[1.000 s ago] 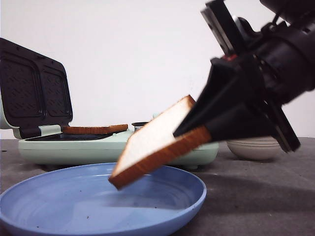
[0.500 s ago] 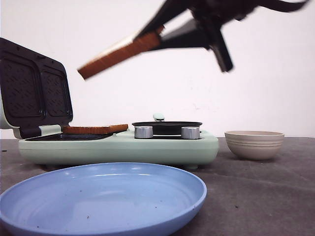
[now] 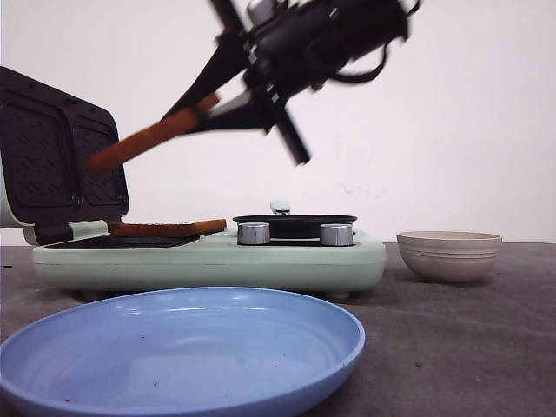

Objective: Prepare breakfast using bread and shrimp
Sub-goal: 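Carry the bread over to the nearer press plate and lower it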

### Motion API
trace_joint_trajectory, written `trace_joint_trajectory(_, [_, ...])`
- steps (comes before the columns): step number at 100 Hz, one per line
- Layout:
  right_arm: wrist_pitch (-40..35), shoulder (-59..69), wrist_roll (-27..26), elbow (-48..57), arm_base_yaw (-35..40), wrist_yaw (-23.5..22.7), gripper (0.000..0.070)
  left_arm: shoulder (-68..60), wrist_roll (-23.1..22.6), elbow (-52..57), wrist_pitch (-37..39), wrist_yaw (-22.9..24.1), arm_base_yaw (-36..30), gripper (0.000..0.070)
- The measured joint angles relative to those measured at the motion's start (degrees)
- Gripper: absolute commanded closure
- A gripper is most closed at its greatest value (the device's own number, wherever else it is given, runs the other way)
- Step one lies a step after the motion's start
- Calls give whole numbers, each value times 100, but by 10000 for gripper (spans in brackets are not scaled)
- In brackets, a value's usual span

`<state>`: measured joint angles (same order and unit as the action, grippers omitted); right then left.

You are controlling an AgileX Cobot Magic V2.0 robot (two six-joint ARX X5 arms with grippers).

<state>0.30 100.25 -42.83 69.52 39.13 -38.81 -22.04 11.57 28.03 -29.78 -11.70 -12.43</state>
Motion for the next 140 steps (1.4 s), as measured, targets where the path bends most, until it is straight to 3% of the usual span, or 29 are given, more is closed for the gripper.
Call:
trace_joint_trajectory(36, [240,1261,-442,1001,251,-2,700,0,-2,0,0,0,2,429])
trace_joint_trajectory(80, [372,1523,-721,1167,323,164,699,0,0,0,0,0,2,429])
trace_joint_trajectory(85, [321,1523,-719,1167,313,190,678,0,-2,0,0,0,2,429])
trace_joint_trajectory(96, [111,1523,-706,1167,308,352,523,0,0,0,0,0,2,429])
trace_joint_trajectory(140, [-101,1523,-483,1178,326,881,496,0,0,0,0,0,2,429])
